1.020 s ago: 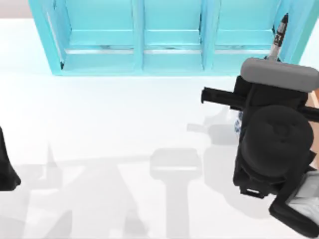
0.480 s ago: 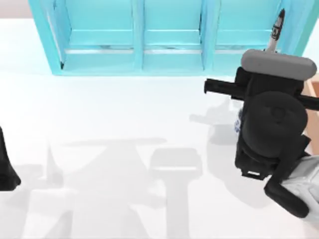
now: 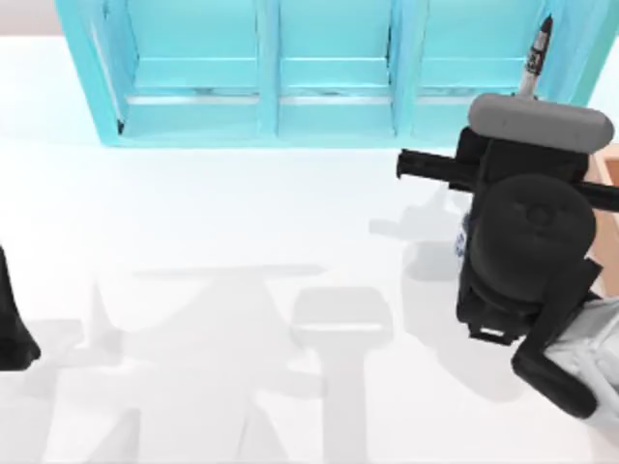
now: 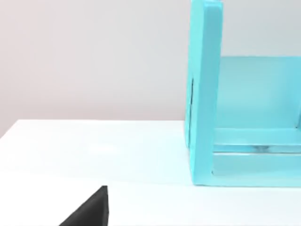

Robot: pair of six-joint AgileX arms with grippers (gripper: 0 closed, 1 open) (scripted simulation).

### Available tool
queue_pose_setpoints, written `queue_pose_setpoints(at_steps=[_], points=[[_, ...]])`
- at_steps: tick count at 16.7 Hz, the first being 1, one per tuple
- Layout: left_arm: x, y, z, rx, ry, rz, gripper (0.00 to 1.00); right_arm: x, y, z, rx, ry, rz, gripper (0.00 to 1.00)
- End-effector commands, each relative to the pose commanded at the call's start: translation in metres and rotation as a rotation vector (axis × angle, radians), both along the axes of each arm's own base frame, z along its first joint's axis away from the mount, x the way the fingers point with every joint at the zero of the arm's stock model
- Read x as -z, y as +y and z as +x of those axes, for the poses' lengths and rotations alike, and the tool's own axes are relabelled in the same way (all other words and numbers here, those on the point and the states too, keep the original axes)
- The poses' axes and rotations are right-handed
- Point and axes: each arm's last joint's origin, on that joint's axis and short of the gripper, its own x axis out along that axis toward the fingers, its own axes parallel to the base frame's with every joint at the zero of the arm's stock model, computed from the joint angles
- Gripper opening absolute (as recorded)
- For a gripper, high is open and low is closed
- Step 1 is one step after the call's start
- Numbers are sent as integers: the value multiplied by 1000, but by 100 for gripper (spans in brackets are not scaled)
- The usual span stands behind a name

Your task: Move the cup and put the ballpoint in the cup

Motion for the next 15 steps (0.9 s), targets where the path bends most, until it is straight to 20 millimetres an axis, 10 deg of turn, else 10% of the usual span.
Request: queue_pose_setpoints(at_steps=[9,15], points=[[0,0,0,0,0,0,100,0,0,0,0,0,0,98],[0,0,0,0,0,0,100,0,0,0,0,0,0,100]])
